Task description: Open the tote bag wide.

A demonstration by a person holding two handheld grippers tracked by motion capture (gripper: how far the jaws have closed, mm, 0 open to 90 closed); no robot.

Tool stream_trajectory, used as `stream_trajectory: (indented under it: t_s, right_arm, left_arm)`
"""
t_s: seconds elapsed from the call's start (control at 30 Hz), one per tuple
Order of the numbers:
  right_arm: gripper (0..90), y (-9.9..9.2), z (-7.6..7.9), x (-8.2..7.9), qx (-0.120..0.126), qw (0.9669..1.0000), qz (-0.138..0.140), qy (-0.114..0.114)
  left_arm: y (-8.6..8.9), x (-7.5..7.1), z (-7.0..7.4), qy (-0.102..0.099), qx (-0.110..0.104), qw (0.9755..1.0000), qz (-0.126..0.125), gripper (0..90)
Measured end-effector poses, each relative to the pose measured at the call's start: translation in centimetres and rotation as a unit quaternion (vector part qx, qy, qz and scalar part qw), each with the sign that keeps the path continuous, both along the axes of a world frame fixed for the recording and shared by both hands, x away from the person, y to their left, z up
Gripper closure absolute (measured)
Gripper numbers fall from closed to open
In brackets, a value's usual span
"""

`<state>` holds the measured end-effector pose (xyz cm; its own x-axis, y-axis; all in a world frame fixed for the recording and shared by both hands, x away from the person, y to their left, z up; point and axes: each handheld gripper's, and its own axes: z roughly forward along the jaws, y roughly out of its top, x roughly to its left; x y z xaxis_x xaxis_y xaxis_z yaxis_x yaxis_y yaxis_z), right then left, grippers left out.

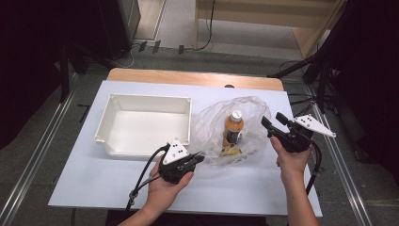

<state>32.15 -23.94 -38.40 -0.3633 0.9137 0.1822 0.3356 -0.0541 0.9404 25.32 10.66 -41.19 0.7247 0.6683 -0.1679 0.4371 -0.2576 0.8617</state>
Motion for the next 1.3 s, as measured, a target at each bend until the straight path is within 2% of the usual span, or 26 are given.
stream_trajectory:
  t_s: [0.07,0.27,0.33,0.37,0.4,0.43,0.47,0.53,0.57,0.6,0.67,0.73,0.77,0.8,0.83,0.87,0.9,0.93,0.97,1.0,1.03,1.1,1.2,1.23,1.27,1.3]
  right_arm:
    - [38.2,0.4,-0.1,0.3,0.007,1.0,0.007,0.001]
    - [39.0,1.5,-0.5,1.8,0.007,0.9999,0.01,0.006]
    - [44.3,2.1,-0.8,2.7,0.0,0.9998,0.006,0.018]
    - [60.6,2.5,-1.8,3.7,-0.01,0.9991,0.0,0.04]
    - [66.7,2.5,-2.1,4.0,-0.014,0.9987,0.005,0.05]
    - [66.7,2.5,-2.1,4.0,-0.014,0.9987,0.005,0.05]
    - [84.7,2.9,-3.3,4.8,-0.04,0.9962,0.003,0.077]
    - [88.9,3.0,-3.7,5.0,-0.05,0.9951,0.0,0.086]
    - [90.0,2.9,-5.1,5.9,-0.071,0.9893,-0.004,0.128]
    - [90.0,2.8,-5.6,6.2,-0.071,0.9871,-0.008,0.143]
    - [90.0,2.2,-6.8,6.7,-0.069,0.982,-0.027,0.174]
    - [90.0,1.6,-7.7,7.0,-0.067,0.9779,-0.038,0.194]
    - [90.0,1.4,-7.9,7.0,-0.063,0.9777,-0.038,0.197]
    - [90.0,1.4,-7.9,7.0,-0.063,0.9777,-0.038,0.197]
    - [89.2,1.2,-7.9,7.0,-0.051,0.9795,-0.03,0.192]
    - [86.1,1.0,-7.7,6.8,-0.045,0.9821,-0.017,0.182]
    - [83.4,1.1,-7.3,6.5,-0.044,0.9847,-0.009,0.168]
    - [83.4,1.1,-7.3,6.5,-0.044,0.9847,-0.009,0.168]
    - [80.4,1.0,-6.8,6.2,-0.039,0.9875,0.005,0.153]
    - [80.4,1.0,-6.8,6.2,-0.039,0.9875,0.005,0.153]
    - [78.9,1.0,-6.5,5.9,-0.04,0.9894,0.009,0.14]
    - [76.3,0.9,-6.2,5.6,-0.035,0.9908,0.01,0.131]
    - [71.5,0.8,-5.8,5.4,-0.031,0.9921,0.011,0.121]
    - [63.1,0.7,-5.5,5.1,-0.022,0.9937,0.013,0.109]
    - [63.1,0.7,-5.5,5.1,-0.022,0.9937,0.013,0.109]
    - [55.9,0.7,-5.1,4.8,-0.017,0.9947,0.014,0.101]
  left_arm:
    - [-0.5,0.4,-2.0,0.034,0.016,0.9993,0.004,90.0]
    - [-1.4,1.2,-4.5,0.069,0.069,0.9952,0.012,90.0]
    - [-1.6,1.4,-5.1,0.082,0.079,0.9934,0.016,90.0]
    - [-1.7,1.5,-5.6,0.091,0.097,0.991,0.015,90.0]
    - [-1.7,1.5,-5.6,0.091,0.097,0.991,0.015,90.0]
    - [-1.8,1.4,-5.8,0.097,0.101,0.9901,0.015,90.0]
    - [-1.9,1.4,-5.8,0.097,0.109,0.9892,0.013,90.0]
    - [-1.9,1.3,-5.9,0.1,0.113,0.9885,0.012,90.0]
    - [-1.9,1.3,-5.9,0.1,0.114,0.9883,0.012,90.0]
    - [-1.9,1.2,-5.9,0.101,0.114,0.9882,0.013,90.0]
    - [-1.7,1.0,-5.9,0.097,0.117,0.9883,0.01,90.0]
    - [-1.6,0.6,-5.7,0.082,0.112,0.9903,-0.004,89.4]
    - [-1.5,0.3,-5.5,0.07,0.096,0.9929,-0.007,83.5]
    - [-1.5,0.3,-5.5,0.07,0.096,0.9929,-0.007,76.9]
    - [-1.4,0.0,-5.1,0.058,0.079,0.9951,-0.008,76.9]
    - [-1.3,-0.3,-4.7,0.043,0.071,0.9965,-0.005,68.3]
    - [-1.3,-0.9,-3.8,0.014,0.054,0.9985,0.003,55.8]
    - [-1.3,-0.9,-3.8,0.014,0.054,0.9985,0.003,52.5]
    - [-1.2,-1.4,-2.7,-0.011,0.043,0.999,0.003,46.6]
    - [-1.2,-1.4,-2.7,-0.011,0.043,0.999,0.003,42.6]
    - [-0.9,-1.9,-1.7,-0.027,0.025,0.9993,0.001,37.1]
    - [-0.7,-2.0,-1.0,-0.033,0.012,0.9994,-0.005,31.6]
    - [-0.7,-2.1,-0.6,-0.042,0.013,0.999,-0.002,25.4]
    - [-0.6,-2.1,-0.4,-0.045,0.012,0.9989,0.003,23.8]
    - [-0.6,-2.1,-0.4,-0.045,0.012,0.9989,0.003,21.8]
    - [-0.4,-2.0,-0.3,-0.05,0.013,0.9986,0.011,21.1]
